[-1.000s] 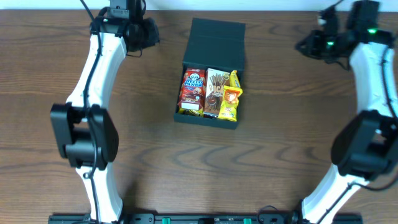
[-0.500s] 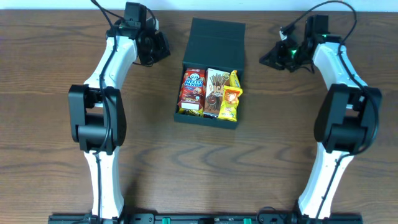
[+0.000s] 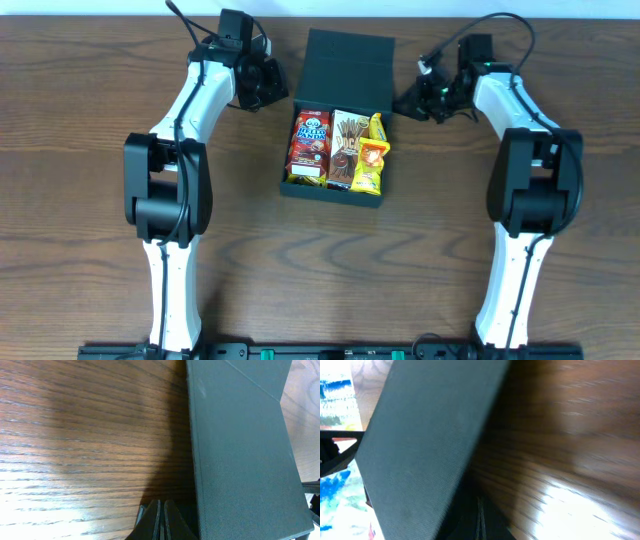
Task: Pack container
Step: 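Release the bag and move both grippers to the lid's back corners, then grip the lid with both grippers and swing it forward closed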
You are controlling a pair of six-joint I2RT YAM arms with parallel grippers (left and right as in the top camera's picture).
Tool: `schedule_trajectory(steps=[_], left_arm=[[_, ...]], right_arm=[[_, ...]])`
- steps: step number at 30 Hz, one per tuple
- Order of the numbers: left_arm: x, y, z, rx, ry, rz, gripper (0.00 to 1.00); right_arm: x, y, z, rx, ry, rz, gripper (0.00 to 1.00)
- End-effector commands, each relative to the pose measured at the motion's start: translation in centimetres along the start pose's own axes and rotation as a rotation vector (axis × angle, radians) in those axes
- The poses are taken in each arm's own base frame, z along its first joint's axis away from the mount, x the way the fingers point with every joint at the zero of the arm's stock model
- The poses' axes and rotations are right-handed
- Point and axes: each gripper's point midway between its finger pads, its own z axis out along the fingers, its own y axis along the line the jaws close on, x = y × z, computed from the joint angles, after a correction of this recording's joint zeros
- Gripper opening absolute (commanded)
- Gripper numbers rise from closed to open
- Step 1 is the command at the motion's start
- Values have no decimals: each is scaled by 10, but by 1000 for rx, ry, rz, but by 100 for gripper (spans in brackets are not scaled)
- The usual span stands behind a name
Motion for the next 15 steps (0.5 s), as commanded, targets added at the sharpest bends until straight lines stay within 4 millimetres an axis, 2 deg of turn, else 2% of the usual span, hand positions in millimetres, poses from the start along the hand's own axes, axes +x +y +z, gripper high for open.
schedule_trajectory(steps=[1, 11, 15], left_arm=[[6, 2, 13, -7, 18, -7, 6], [18, -17, 21, 20, 45, 41, 6], [19, -16, 20, 15, 51, 45, 6]], right_arm=[[1, 9, 9, -23, 12, -5, 2], [4, 19, 17, -31, 21, -34, 1], [4, 17, 16, -28, 20, -31, 2]])
